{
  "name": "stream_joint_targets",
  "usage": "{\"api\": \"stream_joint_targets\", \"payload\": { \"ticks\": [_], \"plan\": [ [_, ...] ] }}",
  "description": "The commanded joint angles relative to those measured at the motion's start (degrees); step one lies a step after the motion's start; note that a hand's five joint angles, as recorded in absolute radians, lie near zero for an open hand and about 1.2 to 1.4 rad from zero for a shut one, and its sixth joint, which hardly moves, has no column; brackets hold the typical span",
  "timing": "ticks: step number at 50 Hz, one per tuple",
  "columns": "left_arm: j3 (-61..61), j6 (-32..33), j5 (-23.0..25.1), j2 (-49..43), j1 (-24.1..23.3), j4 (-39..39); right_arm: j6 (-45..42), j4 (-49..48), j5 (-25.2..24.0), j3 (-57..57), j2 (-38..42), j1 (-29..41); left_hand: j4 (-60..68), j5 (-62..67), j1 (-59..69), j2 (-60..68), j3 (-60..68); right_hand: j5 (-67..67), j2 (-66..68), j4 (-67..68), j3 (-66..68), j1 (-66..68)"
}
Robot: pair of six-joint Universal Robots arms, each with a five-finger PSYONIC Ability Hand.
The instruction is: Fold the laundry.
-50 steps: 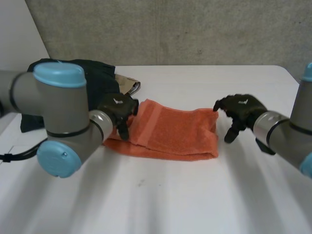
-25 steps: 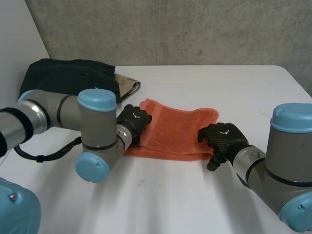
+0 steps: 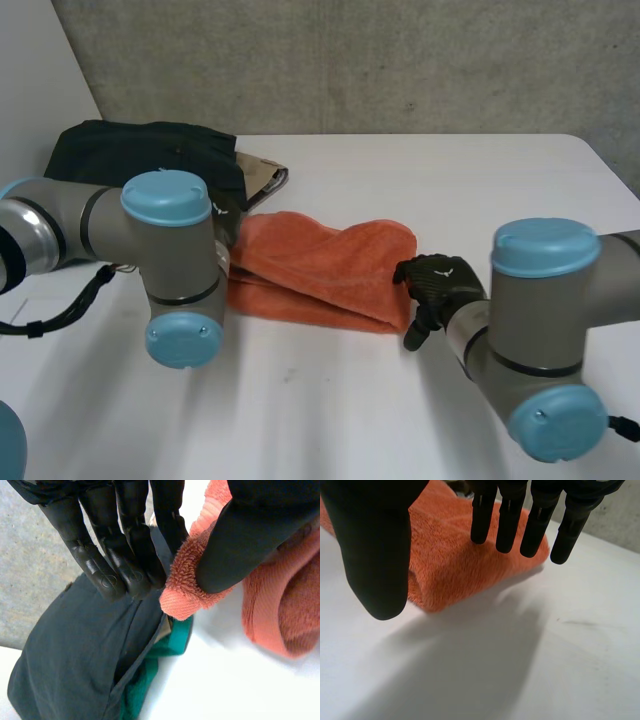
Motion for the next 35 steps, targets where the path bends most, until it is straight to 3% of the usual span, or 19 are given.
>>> {"api": "stream_joint_targets", "payload": {
  "ticks": [1, 5, 17, 21, 26, 28, 32, 35],
  "plan": [
    [-0.74, 0.61, 0.98, -0.34, 0.08, 0.73, 2.03, 1.19, 3.74, -4.21, 4.56, 2.03, -33.20, -31.09, -30.17, -33.02, -32.67, 4.03, 1.87, 2.38, 1.58, 1.24],
    [-0.92, 0.52, 0.89, 0.62, -0.80, 0.11, 2.04, 1.01, 4.27, -5.26, 5.71, 2.73, -58.25, -56.13, -55.22, -58.07, -57.72, 5.22, 3.05, 3.56, 2.76, 2.43],
    [-2.94, -2.82, 1.33, 6.43, 0.96, -0.07, 3.00, -5.40, 4.98, -5.79, 7.55, 3.43, -58.25, -56.13, -55.22, -58.07, -57.72, 14.46, 12.30, 12.81, 12.01, 11.67],
    [-2.85, -3.96, 1.42, 6.87, 0.96, -0.07, 3.18, -6.90, 5.15, -6.06, 8.08, 3.70, -58.25, -56.13, -55.22, -58.07, -57.72, 28.56, 26.40, 26.91, 26.10, 25.77],
    [-2.94, -4.58, 1.33, 7.31, 0.78, -0.15, 3.27, -7.34, 5.15, -7.11, 9.93, 3.26, -58.25, -56.13, -55.22, -58.07, -57.72, 56.16, 54.00, 54.51, 53.70, 53.37],
    [-3.03, -4.67, 1.24, 7.49, 0.78, -0.15, 3.27, -6.73, 5.50, -7.29, 9.93, 2.65, -58.25, -56.13, -55.22, -58.07, -57.72, 56.21, 54.04, 54.55, 53.75, 53.42],
    [-3.64, -4.84, 1.42, 8.54, 0.87, -0.15, 3.35, -5.76, 6.38, -4.57, 6.43, -0.86, -58.25, -56.13, -55.22, -58.07, -57.72, 56.21, 54.04, 54.55, 53.75, 53.42],
    [-4.70, -6.07, 2.03, 10.64, 1.05, -0.15, 1.26, -6.72, 2.89, -1.15, -0.59, -9.00, -58.25, -56.13, -55.22, -58.07, -57.72, 56.21, 54.04, 54.55, 53.75, 53.42]
  ]
}}
